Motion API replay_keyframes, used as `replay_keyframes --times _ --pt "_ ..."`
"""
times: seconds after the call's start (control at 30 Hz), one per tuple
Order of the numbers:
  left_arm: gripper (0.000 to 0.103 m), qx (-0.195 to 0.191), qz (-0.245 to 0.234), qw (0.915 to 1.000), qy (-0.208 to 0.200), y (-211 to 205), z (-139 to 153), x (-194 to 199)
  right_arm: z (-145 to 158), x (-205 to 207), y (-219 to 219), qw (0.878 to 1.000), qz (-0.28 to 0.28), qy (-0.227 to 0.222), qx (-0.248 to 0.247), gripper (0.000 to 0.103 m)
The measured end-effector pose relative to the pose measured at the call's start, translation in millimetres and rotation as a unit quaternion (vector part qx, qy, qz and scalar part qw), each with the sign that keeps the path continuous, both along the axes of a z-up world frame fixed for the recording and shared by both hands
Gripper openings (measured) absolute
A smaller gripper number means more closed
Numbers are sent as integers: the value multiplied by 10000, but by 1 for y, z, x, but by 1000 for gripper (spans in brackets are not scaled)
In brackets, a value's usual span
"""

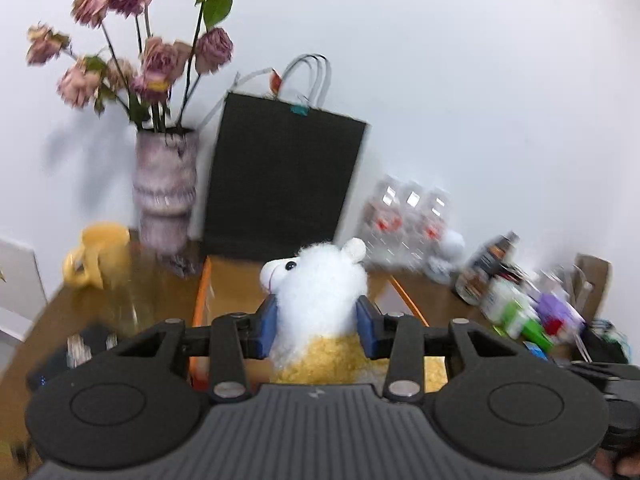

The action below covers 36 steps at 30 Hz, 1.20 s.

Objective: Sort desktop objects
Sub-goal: 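Carry the sheep and clip into the cardboard box while both tools open to release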

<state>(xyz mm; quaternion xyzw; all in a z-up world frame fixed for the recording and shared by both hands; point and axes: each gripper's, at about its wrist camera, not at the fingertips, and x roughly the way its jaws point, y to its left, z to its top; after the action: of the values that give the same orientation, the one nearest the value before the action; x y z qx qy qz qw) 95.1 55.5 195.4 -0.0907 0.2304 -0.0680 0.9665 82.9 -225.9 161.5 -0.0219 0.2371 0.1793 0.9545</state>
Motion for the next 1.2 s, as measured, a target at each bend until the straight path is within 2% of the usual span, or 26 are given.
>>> replay_keyframes --times 0.1,0.2,0.27,0.4,0.47,0.5,0.53,0.57,0.63,0.77,0.87,0.93,1.0,1.13,1.2 --pt "41 94 162 9991 382 2 3 69 25 56 14 9999 138 66 -2 11" --pt "41 151 225 9928 1163 6 -27 136 21 120 35 9987 46 480 -141 11" --pt "41 104 346 9835 1772 9 -59 171 -1 163 47 9950 -76 967 -220 11" --pt "41 369 394 9746 2174 3 -99 201 -56 217 64 9828 -211 1790 -405 12" --pt "43 371 378 9724 2271 1 -107 208 -69 230 66 9802 -251 1932 -348 13" --pt "47 383 373 9716 2307 1 -110 211 -74 234 66 9795 -296 1974 -284 13" --pt "50 422 374 9714 2305 0 -111 213 -76 238 64 9789 -353 2000 -228 28" --pt "55 477 352 9720 2275 -1 -111 213 -77 240 63 9776 -377 2062 -205 54" --pt "58 614 200 9722 2249 -4 -110 214 -78 243 61 9747 -424 2189 -165 71" --pt "68 758 48 9696 2328 -6 -111 210 -80 245 54 9624 -464 2660 -284 71" --pt "69 720 -24 9682 2398 -5 -110 200 -87 240 52 9499 -407 3078 -364 70" --pt "70 696 -109 9692 2358 -6 -108 189 -88 233 52 9466 -441 3170 -392 71" --pt "78 624 -99 9697 2360 -4 -108 181 -88 226 52 9434 -507 3251 -412 73" --pt "79 617 -114 9664 2494 -3 -108 169 -89 216 58 9357 -503 3451 -525 77" --pt "91 608 -93 9659 2517 -1 -107 162 -89 210 59 9357 -542 3443 -547 80"
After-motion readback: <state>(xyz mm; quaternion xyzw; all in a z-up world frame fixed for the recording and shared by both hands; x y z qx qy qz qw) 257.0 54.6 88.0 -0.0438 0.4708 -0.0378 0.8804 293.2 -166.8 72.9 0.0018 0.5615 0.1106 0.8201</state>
